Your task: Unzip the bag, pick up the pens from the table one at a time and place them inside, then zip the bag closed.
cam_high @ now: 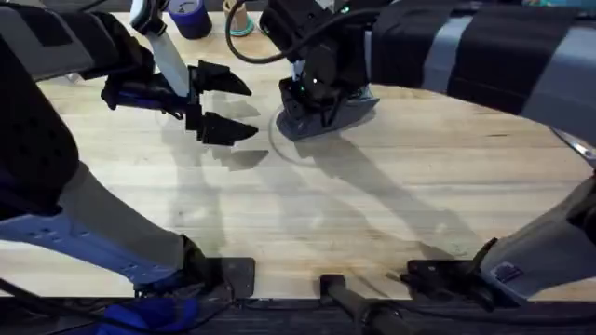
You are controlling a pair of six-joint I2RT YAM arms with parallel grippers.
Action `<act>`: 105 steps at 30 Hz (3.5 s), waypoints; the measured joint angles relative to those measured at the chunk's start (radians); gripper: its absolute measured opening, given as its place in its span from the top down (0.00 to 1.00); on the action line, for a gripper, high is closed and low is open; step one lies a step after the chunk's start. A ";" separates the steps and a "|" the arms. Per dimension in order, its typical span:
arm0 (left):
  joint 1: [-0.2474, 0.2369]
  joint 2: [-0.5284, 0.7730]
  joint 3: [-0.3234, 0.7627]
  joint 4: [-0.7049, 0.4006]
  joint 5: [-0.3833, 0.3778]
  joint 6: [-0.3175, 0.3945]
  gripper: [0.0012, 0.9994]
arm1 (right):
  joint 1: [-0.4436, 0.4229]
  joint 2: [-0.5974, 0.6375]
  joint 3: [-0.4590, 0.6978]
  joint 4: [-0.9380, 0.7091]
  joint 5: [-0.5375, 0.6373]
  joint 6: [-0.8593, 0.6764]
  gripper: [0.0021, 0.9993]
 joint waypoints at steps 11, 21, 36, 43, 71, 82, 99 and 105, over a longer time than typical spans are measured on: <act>0.000 0.000 0.000 0.000 0.000 0.000 0.00 | 0.000 0.000 0.078 -0.060 0.000 0.000 0.97; 0.000 0.000 0.000 0.000 0.000 0.000 0.00 | 0.000 0.000 0.080 -0.061 0.000 0.000 0.97; -0.042 0.000 0.000 0.078 0.000 0.000 0.00 | 0.000 0.000 0.080 -0.061 0.000 0.000 0.97; -0.108 0.000 0.000 0.126 0.000 0.000 0.00 | 0.000 0.000 0.080 -0.061 0.000 0.000 0.97; -0.199 0.039 0.000 0.291 0.000 -0.076 0.11 | 0.000 0.000 0.080 -0.060 0.001 0.000 0.97; -0.257 0.080 0.000 0.357 0.012 -0.144 0.41 | 0.000 0.000 0.080 -0.060 0.000 0.000 0.97; -0.266 0.080 0.000 0.367 0.014 -0.155 0.96 | 0.000 0.000 0.080 -0.061 0.000 0.000 0.97; -0.266 0.080 0.000 0.367 0.014 -0.155 0.96 | 0.000 0.000 0.080 -0.064 0.000 0.000 0.97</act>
